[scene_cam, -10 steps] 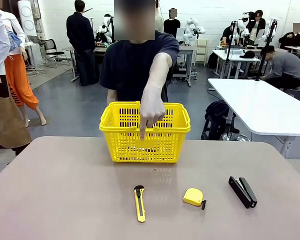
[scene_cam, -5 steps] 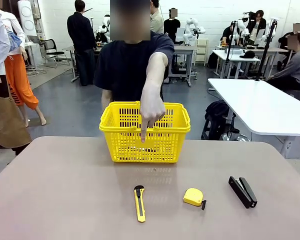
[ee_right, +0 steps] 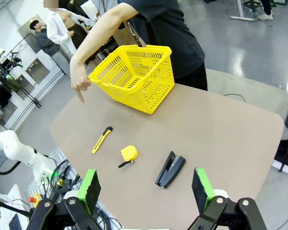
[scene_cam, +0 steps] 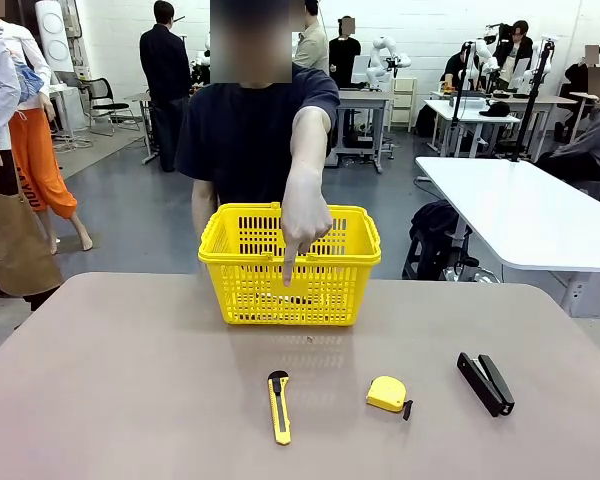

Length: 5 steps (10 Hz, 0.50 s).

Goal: Place the items the person wants into the basket.
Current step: Pick up the item the person points to and place it in the Market Basket.

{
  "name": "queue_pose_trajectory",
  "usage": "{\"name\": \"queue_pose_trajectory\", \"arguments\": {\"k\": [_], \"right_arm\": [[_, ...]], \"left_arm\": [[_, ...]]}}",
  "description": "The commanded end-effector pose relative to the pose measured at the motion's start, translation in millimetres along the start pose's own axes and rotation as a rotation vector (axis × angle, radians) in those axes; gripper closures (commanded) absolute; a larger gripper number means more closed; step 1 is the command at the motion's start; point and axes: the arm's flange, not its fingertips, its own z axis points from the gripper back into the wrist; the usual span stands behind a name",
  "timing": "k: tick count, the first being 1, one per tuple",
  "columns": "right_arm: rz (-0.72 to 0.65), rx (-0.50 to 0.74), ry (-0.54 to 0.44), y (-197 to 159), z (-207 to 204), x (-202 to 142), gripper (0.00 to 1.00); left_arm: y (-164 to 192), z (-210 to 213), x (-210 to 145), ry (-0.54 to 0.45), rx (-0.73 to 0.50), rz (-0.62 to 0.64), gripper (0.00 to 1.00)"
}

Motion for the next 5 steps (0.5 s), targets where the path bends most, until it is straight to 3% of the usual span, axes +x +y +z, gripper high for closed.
{"name": "queue_pose_trajectory", "arguments": {"k": [1,3,5], "right_arm": [[0.018,0.016,-0.021,-1,-1,2,0.00],[0.018,0.016,-0.021,-1,-1,2,0.00],[0.018,0.016,-0.021,-1,-1,2,0.00]], "left_arm": [[0,3,0,-0.015,-0.007,-0.026,0.00],[0,0,0,0.000,0.000,0.000,0.00],[-10,-28,45,0.035,0.065,0.164,0.00]]}}
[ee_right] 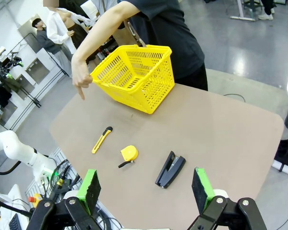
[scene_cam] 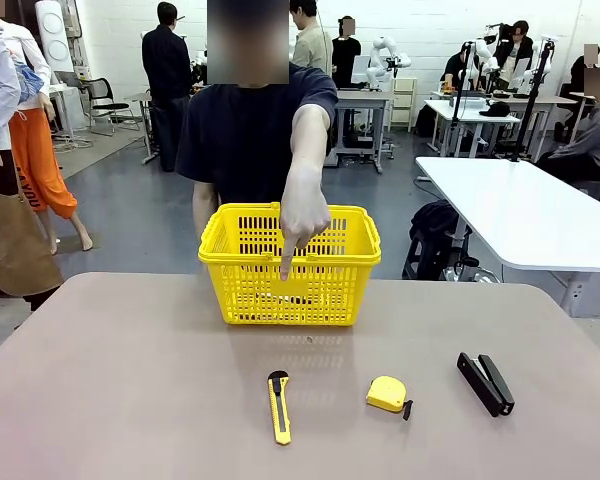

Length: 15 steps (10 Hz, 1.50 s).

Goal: Place the items the person wants into the basket.
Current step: Pick up the item the person points to and place it in the Market Basket.

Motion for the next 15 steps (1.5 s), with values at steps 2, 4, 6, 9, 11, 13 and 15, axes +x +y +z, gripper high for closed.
{"name": "queue_pose_trajectory", "arguments": {"k": [2,4,6,9,11,13,15], "right_arm": [[0.018,0.016,-0.022,-1,-1,2,0.00],[0.018,0.016,-0.022,-1,-1,2,0.00],[0.018,0.016,-0.022,-1,-1,2,0.00],[0.018,0.016,-0.022,-1,-1,2,0.00],[0.018,0.016,-0.022,-1,-1,2,0.00],[0.018,0.016,-0.022,-1,-1,2,0.00],[0.018,0.016,-0.022,-1,-1,2,0.00]], "left_arm": [[-38,-77,88,0.154,0.078,0.293,0.00],[-48,-162,128,0.335,0.169,0.536,0.00],[-61,-250,143,0.422,0.275,0.647,0.00],[-70,-348,117,0.468,0.425,0.705,0.00],[-72,-385,109,0.456,0.473,0.731,0.00],[-70,-394,106,0.476,0.475,0.747,0.00],[-63,-389,104,0.496,0.431,0.777,0.00]]}}
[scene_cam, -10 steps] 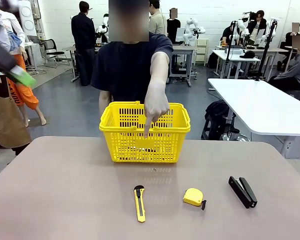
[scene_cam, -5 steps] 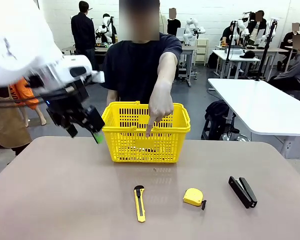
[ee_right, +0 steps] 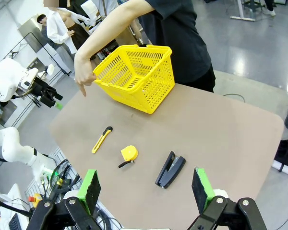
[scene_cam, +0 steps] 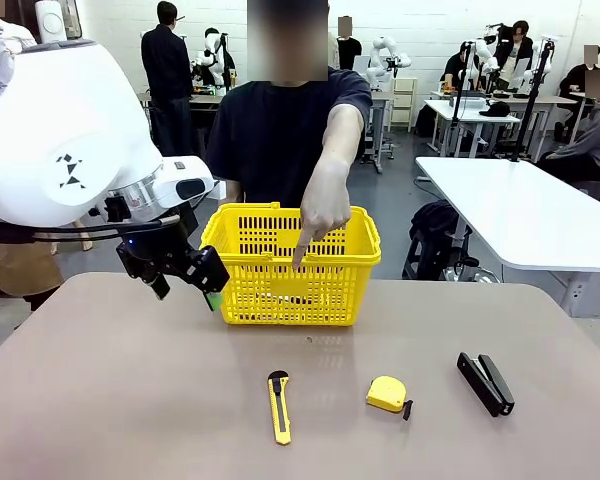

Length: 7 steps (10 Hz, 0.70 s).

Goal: Place the items the person wants into the basket.
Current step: Pick up the item the person points to and place it in the Market Basket.

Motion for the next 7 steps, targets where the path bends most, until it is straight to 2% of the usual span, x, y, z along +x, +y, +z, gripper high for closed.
{"name": "queue_pose_trajectory", "arguments": {"k": [1,7], "right_arm": [[0.015,0.017,-0.023,-1.9,-0.7,0.5,0.00],[0.015,0.017,-0.023,-1.9,-0.7,0.5,0.00]], "left_arm": [[-3.7,-0.6,-1.0,-0.009,0.007,-0.008,0.00],[-3.7,-0.6,-1.0,-0.009,0.007,-0.008,0.00]]}}
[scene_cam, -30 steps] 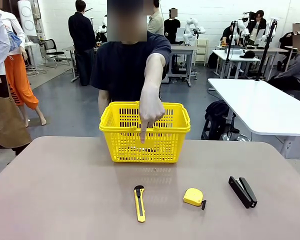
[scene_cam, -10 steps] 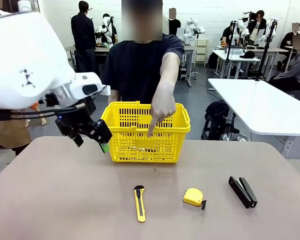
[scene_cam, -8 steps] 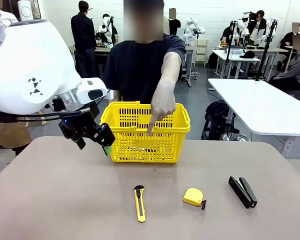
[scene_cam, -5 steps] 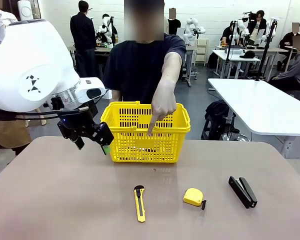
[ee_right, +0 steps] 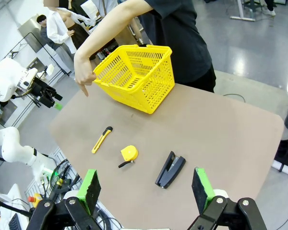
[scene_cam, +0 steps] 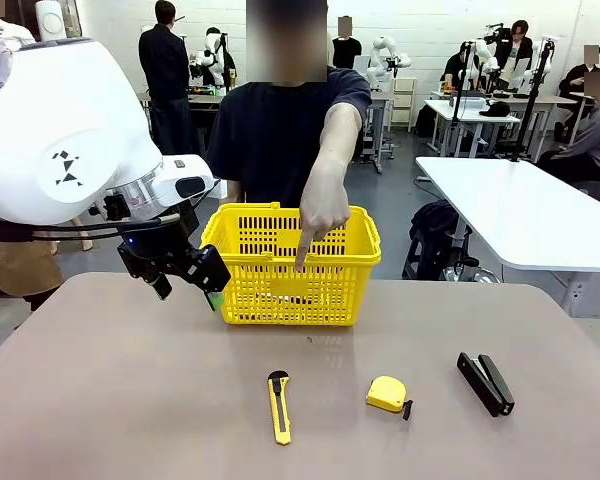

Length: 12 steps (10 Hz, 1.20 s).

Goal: Place the items the person wants into the basket.
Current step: Pick up the item the person points to and place it in the Market Basket.

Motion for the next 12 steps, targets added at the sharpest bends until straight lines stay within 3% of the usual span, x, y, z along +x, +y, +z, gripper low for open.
{"name": "queue_pose_trajectory", "arguments": {"k": [1,3,5,6,9,12], "right_arm": [[0.015,0.017,-0.023,-2,-1,1,0.00],[0.015,0.017,-0.023,-2,-1,1,0.00],[0.015,0.017,-0.023,-2,-1,1,0.00],[0.015,0.017,-0.023,-2,-1,1,0.00],[0.015,0.017,-0.023,-2,-1,1,0.00],[0.015,0.017,-0.023,-2,-1,1,0.00]], "left_arm": [[0,0,0,0.000,0.000,-0.001,0.00],[-62,-25,-11,0.037,0.085,-0.120,0.00],[-102,-59,-15,0.147,0.099,-0.120,0.00],[-110,-77,-15,0.198,0.099,-0.061,0.00],[-112,-116,-3,0.182,0.079,0.095,0.00],[-129,-150,15,0.226,0.139,0.165,0.00]]}}
